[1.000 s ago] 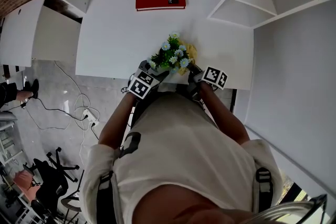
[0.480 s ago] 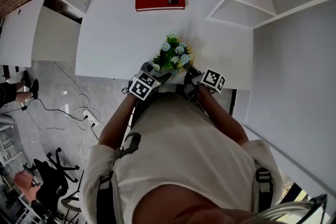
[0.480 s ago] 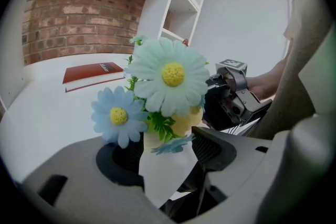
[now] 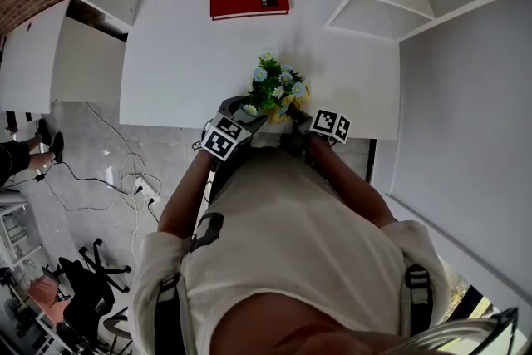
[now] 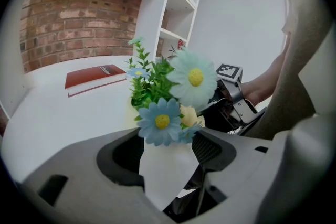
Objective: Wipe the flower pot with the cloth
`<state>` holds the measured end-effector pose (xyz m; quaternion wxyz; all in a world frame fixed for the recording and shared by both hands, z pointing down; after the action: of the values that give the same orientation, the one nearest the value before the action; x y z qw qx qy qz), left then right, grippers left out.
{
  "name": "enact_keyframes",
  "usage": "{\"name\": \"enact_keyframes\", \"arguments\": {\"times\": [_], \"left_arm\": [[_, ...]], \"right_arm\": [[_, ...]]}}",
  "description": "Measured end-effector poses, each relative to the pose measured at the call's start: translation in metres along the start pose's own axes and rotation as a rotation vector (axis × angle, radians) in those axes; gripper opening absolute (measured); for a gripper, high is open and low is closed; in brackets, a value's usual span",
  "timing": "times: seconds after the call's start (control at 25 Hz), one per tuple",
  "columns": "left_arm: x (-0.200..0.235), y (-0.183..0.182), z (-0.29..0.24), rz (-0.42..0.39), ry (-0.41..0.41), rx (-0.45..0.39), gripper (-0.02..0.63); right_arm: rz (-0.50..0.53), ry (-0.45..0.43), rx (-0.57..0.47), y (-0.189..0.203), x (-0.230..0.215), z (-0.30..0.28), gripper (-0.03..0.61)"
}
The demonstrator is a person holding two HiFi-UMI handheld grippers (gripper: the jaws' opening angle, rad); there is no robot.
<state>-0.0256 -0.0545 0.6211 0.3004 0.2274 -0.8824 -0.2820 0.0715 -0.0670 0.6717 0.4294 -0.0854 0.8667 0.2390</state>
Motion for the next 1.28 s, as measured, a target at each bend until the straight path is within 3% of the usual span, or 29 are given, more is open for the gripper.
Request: {"name": "enact_keyframes", "arguments": {"times": [0.16, 0.32, 0.52, 0.84, 1.04, 1.28], "left_arm": [[0.032, -0.014, 0.010, -0.002, -0.029, -0.044, 0.290], [0.032, -0.047, 0.014, -0.065, 0.032, -0.081, 0.310], [0.016, -0.047, -0.003, -0.147, 0.090, -0.036, 0.310], [0.012, -0.047, -0.007, -0.111, 0.045, -0.090, 0.308], [0.008, -0.045, -0.007, -0.105, 0.024, -0.086, 0.308], [0.008, -0.041, 0.000, -0.108, 0.016, -0.049, 0.309]], "right_arm": [[0.011, -0.007, 0.002, -0.006, 0.001, 0.006, 0.124], [0.054, -0.064, -0.029, -0.022, 0.026, 0.015, 0.124], [0.128, -0.123, -0.058, -0.036, 0.054, 0.023, 0.126], [0.097, -0.097, -0.029, -0.015, 0.038, 0.003, 0.126], [0.072, -0.058, 0.039, 0.007, 0.020, -0.012, 0.127], [0.097, -0.059, 0.063, 0.007, 0.016, -0.011, 0.126]]}}
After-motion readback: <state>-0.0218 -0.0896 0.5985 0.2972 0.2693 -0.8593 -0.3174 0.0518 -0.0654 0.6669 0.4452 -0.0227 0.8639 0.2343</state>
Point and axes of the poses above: the fingertips, and each gripper's own axes: z backward along the fingers, x to its left, y out of its underside, the point moved 1 cm from there along z, backward along the fingers, and after that the axes turned 15 degrees about z, right-handed, at the moved point
